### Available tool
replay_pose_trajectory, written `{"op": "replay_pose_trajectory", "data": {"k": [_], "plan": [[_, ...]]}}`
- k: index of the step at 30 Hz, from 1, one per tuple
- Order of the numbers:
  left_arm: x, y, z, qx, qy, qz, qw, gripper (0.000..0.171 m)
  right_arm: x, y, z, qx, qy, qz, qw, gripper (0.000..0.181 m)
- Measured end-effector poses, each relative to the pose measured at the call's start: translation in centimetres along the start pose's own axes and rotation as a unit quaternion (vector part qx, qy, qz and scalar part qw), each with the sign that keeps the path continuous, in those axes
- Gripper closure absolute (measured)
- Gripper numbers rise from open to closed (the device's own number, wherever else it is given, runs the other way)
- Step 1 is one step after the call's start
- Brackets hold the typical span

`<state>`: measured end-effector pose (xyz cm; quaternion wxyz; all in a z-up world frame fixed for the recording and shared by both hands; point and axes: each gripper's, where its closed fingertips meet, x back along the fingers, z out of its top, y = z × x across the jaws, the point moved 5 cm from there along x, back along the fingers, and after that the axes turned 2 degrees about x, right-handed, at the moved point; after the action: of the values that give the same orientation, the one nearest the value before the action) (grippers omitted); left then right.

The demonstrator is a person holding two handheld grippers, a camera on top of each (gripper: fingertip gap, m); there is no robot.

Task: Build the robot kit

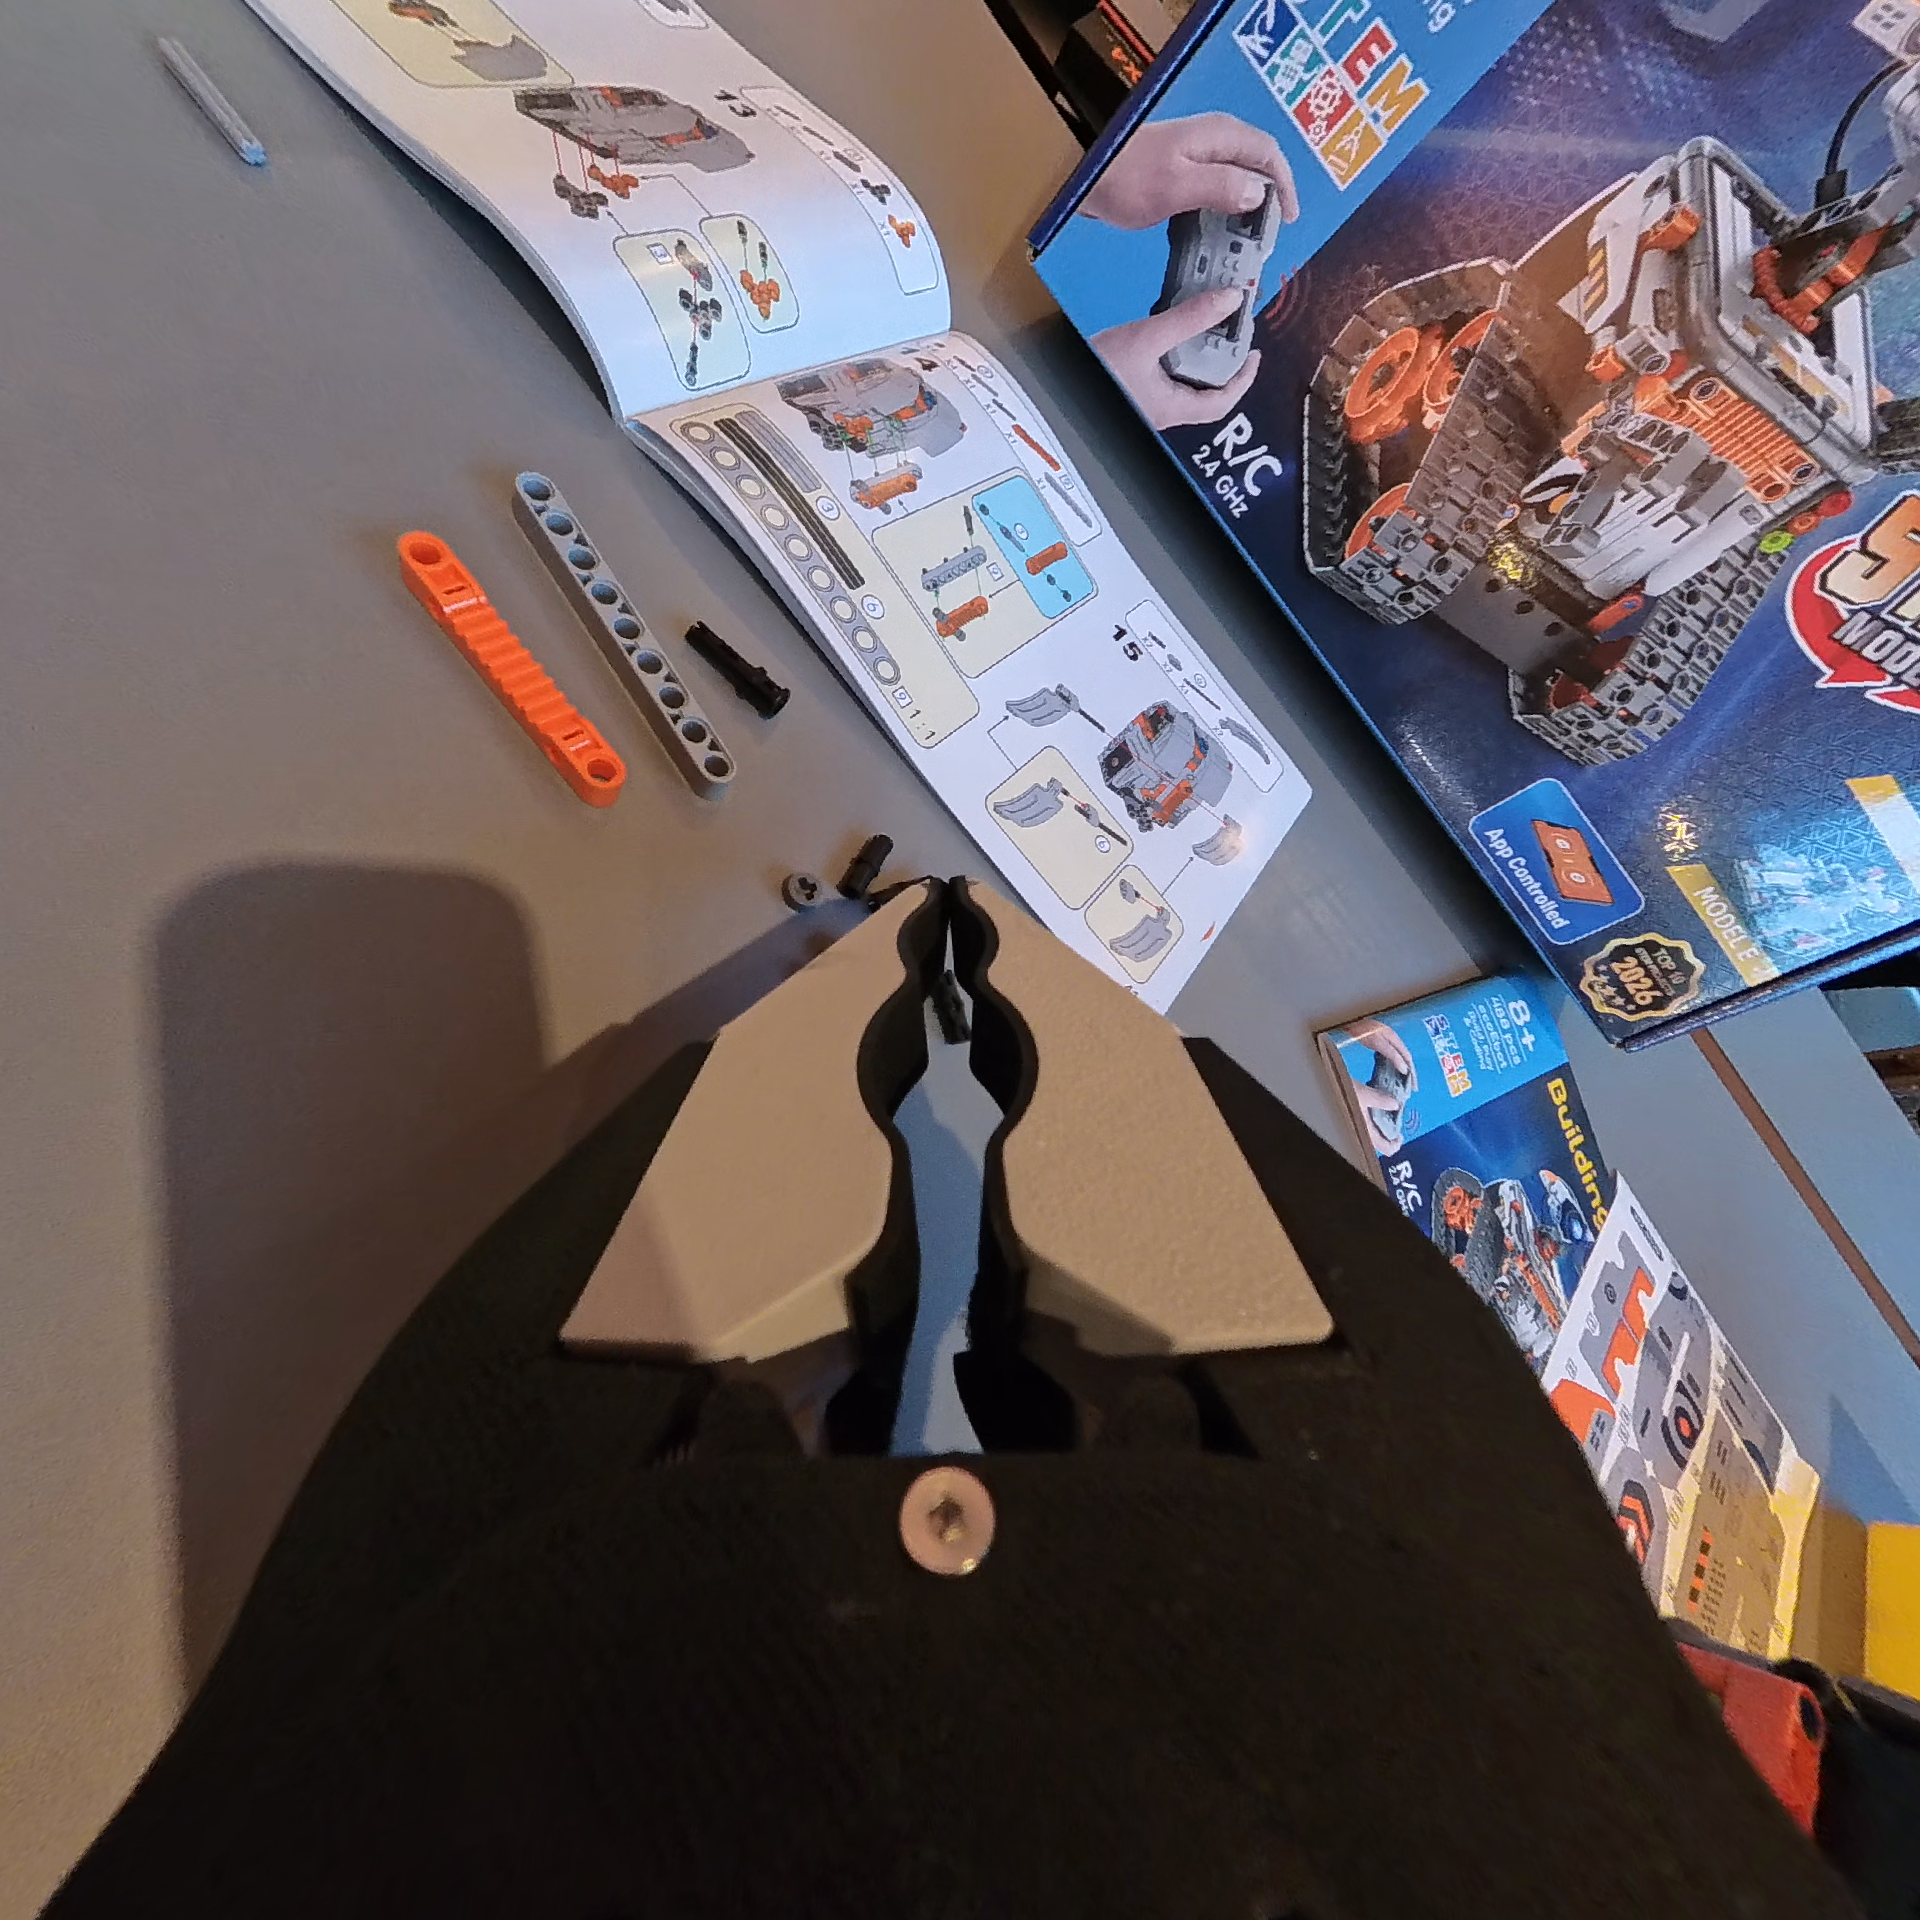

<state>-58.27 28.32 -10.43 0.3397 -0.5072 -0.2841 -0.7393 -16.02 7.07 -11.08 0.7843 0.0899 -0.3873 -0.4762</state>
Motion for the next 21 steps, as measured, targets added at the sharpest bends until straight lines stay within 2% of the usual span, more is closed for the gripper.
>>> {"op": "replay_pose_trajectory", "data": {"k": [4, 5, 8, 10, 14, 16, 19, 21], "plan": [[-0.6, -0.6, -1.0, 0.002, -0.028, 0.018, 0.999, 0.088, 0.0, -0.2, 0.1, 0.007, 0.000, 0.003, 1.000, 0.181], [-0.4, -0.6, -1.2, 0.002, -0.032, 0.020, 0.999, 0.095, 0.0, -0.2, 0.1, 0.008, -0.001, 0.002, 1.000, 0.181], [1.4, -0.8, -1.2, 0.013, 0.000, 0.020, 1.000, 0.105, 0.0, -0.2, 0.1, 0.008, -0.001, 0.001, 1.000, 0.181], [2.7, -0.6, -1.6, 0.001, 0.017, 0.014, 1.000, 0.122, 0.0, -0.2, 0.1, 0.007, -0.001, 0.002, 1.000, 0.181], [2.9, 0.5, -4.1, -0.052, -0.012, -0.017, 0.998, 0.157, 0.0, -0.3, 0.1, 0.010, -0.003, 0.004, 1.000, 0.181], [2.3, 0.6, -5.2, -0.069, -0.028, -0.015, 0.997, 0.160, 0.0, -0.4, 0.1, 0.012, -0.002, 0.004, 1.000, 0.181], [1.4, 0.4, -6.7, -0.077, -0.058, -0.004, 0.995, 0.153, 0.0, -0.4, 0.2, 0.014, -0.002, 0.004, 1.000, 0.181], [1.6, 0.5, -7.2, -0.072, -0.061, -0.005, 0.995, 0.157, 0.0, -0.3, 0.1, 0.013, -0.003, 0.004, 1.000, 0.181]]}}
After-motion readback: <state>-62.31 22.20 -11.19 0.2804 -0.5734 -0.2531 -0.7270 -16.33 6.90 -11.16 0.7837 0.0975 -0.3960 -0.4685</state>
